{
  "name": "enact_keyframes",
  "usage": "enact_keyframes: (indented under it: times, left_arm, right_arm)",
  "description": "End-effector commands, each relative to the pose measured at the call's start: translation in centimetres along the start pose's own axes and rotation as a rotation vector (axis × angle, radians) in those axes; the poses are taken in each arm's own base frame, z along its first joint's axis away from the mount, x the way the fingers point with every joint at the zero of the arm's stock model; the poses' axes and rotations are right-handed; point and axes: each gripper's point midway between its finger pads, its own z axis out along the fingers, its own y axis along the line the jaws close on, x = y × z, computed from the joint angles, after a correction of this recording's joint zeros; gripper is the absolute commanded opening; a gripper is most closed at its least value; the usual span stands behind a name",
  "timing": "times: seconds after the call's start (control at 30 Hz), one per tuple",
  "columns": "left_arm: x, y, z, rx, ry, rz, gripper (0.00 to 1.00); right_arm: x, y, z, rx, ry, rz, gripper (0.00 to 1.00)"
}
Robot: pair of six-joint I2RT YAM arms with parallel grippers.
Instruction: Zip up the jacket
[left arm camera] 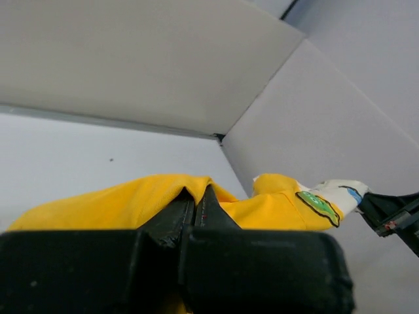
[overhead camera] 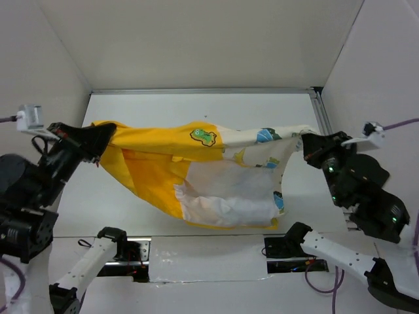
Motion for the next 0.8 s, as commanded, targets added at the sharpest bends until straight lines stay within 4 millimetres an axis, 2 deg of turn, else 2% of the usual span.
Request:
enact_keyframes:
  times: [0.0, 0.03, 0.07, 0.1, 0.13, 0.17, 0.2, 0.23, 0.27, 0.3, 0.33, 0.37, 0.4, 0.43, 0.53, 0.57, 0.6, 0.63, 0.67, 0.7, 0.73, 0.77]
  left_arm:
    - [3.7, 6.9, 5.3, -0.237, 0.093, -0.032, 0.00]
    - [6.2, 9.6, 6.5, -0.314, 0.150, -0.054, 0.00]
    - [8.5, 11.9, 8.7, -0.364, 0.207, -0.070, 0.00]
    - [10.9, 14.7, 9.7, -0.442, 0.256, -0.073, 0.00]
    - [12.4, 16.8, 10.6, -0.500, 0.295, -0.086, 0.00]
    - [15.5, 20.1, 12.4, -0.594, 0.384, -0.124, 0.00]
    - [16.2, 22.5, 13.0, -0.648, 0.406, -0.149, 0.00]
    - [17.4, 24.5, 13.8, -0.692, 0.449, -0.172, 0.00]
    - [19.4, 27.3, 15.4, -0.723, 0.538, -0.227, 0.09]
    - [20.3, 28.0, 16.4, -0.716, 0.584, -0.256, 0.26]
    - [22.7, 31.1, 16.7, -0.779, 0.668, -0.313, 0.56]
    - [21.6, 31.2, 18.3, -0.765, 0.666, -0.336, 0.67]
    - [22.2, 31.6, 18.0, -0.801, 0.706, -0.358, 0.78]
    - [22.9, 32.3, 18.3, -0.813, 0.729, -0.354, 0.99]
    - [21.3, 30.4, 19.1, -0.702, 0.690, -0.314, 0.99]
    - [22.5, 30.2, 18.0, -0.690, 0.710, -0.322, 0.99]
    - [22.3, 29.9, 17.7, -0.673, 0.687, -0.313, 0.99]
    - [22.7, 29.0, 16.0, -0.660, 0.684, -0.311, 0.99]
    - [23.0, 28.2, 15.3, -0.629, 0.690, -0.312, 0.99]
    - [22.1, 26.7, 14.3, -0.588, 0.661, -0.290, 0.99]
    - [24.6, 27.0, 12.4, -0.608, 0.705, -0.308, 0.99]
    - [25.4, 26.5, 11.5, -0.609, 0.712, -0.312, 0.99]
  right_arm:
    - [1.7, -1.9, 4.4, 0.236, -0.057, -0.091, 0.05]
    - [3.1, -1.9, 5.6, 0.255, -0.029, -0.112, 0.07]
    - [4.6, -2.0, 7.1, 0.249, 0.035, -0.130, 0.08]
    - [7.3, -2.3, 9.8, 0.263, 0.101, -0.163, 0.08]
    - [8.7, -2.6, 11.4, 0.253, 0.149, -0.166, 0.08]
    - [9.3, -5.1, 13.4, 0.303, 0.178, -0.174, 0.09]
    - [12.6, -5.4, 16.3, 0.266, 0.285, -0.180, 0.13]
    - [13.8, -6.4, 17.7, 0.278, 0.329, -0.187, 0.16]
    - [15.7, -8.1, 20.4, 0.303, 0.404, -0.218, 0.29]
    - [16.5, -8.7, 21.7, 0.315, 0.434, -0.213, 0.43]
    - [17.0, -9.3, 22.8, 0.318, 0.465, -0.237, 0.64]
    - [16.5, -8.8, 24.0, 0.320, 0.478, -0.235, 0.89]
    - [18.6, -10.2, 25.4, 0.356, 0.542, -0.246, 0.97]
    - [18.6, -10.4, 25.9, 0.370, 0.551, -0.248, 1.00]
    - [18.1, -11.0, 25.9, 0.422, 0.537, -0.231, 1.00]
    - [19.1, -11.9, 25.2, 0.434, 0.546, -0.224, 1.00]
    - [18.1, -11.4, 24.1, 0.422, 0.509, -0.200, 1.00]
    - [18.2, -11.5, 23.3, 0.433, 0.493, -0.156, 1.00]
    - [19.0, -12.5, 21.1, 0.445, 0.497, -0.137, 1.00]
    - [19.4, -13.1, 19.9, 0.474, 0.484, -0.087, 1.00]
    - [20.0, -13.7, 18.7, 0.488, 0.484, -0.065, 1.00]
    - [21.4, -15.1, 16.1, 0.509, 0.495, -0.050, 1.00]
